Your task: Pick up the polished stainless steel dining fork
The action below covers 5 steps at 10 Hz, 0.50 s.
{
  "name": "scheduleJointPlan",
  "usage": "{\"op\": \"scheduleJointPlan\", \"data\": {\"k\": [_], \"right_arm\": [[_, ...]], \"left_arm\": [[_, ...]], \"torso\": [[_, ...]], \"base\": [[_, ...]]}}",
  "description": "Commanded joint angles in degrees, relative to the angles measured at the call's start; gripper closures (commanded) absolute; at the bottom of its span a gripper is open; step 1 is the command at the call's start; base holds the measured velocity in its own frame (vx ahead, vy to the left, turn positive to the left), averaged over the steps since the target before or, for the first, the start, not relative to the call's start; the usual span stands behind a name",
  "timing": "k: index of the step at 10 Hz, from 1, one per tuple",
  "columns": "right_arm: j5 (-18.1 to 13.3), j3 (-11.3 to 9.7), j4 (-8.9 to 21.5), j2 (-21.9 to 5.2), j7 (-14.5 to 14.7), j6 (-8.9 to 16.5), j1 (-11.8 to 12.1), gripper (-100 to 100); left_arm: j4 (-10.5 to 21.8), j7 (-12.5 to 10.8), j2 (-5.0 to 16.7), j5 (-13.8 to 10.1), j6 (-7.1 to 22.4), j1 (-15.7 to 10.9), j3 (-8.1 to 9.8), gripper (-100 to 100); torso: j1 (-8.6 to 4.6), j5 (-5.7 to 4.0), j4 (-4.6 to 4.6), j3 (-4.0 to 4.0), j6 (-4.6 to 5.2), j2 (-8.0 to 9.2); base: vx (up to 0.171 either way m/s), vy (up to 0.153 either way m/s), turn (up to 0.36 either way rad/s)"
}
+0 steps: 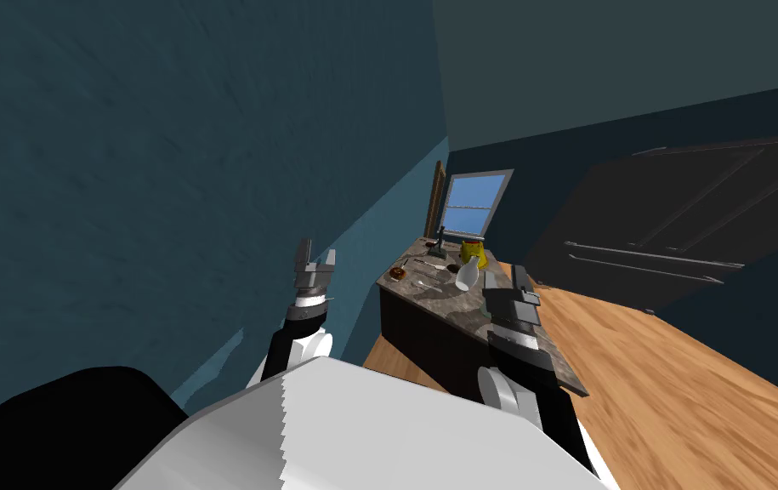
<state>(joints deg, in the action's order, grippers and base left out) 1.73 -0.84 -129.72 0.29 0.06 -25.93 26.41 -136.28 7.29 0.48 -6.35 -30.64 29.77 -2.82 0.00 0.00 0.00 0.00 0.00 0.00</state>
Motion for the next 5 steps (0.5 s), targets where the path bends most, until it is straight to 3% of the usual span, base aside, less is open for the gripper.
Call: {"op": "scheduleJointPlan", "data": {"k": [1, 5], "right_arm": [[-0.45, -0.4, 0.17, -1.91, 0.14, 0.1, -0.4, -100], [-2.92, -2.44, 1.86, -8.71, 0.86, 0.58, -2.83, -100]], "left_arm": [[0.0, 0.0, 0.0, 0.0, 0.0, 0.0, 0.0, 0], [0.0, 0.0, 0.0, 0.0, 0.0, -0.01, 0.0, 0]], "torso": [[0.0, 0.0, 0.0, 0.0, 0.0, 0.0], [-0.05, -0.01, 0.06, 0.14, -0.02, 0.25]], "base": [[-0.019, 0.003, 0.051], [-0.069, -0.001, 0.121]]}}
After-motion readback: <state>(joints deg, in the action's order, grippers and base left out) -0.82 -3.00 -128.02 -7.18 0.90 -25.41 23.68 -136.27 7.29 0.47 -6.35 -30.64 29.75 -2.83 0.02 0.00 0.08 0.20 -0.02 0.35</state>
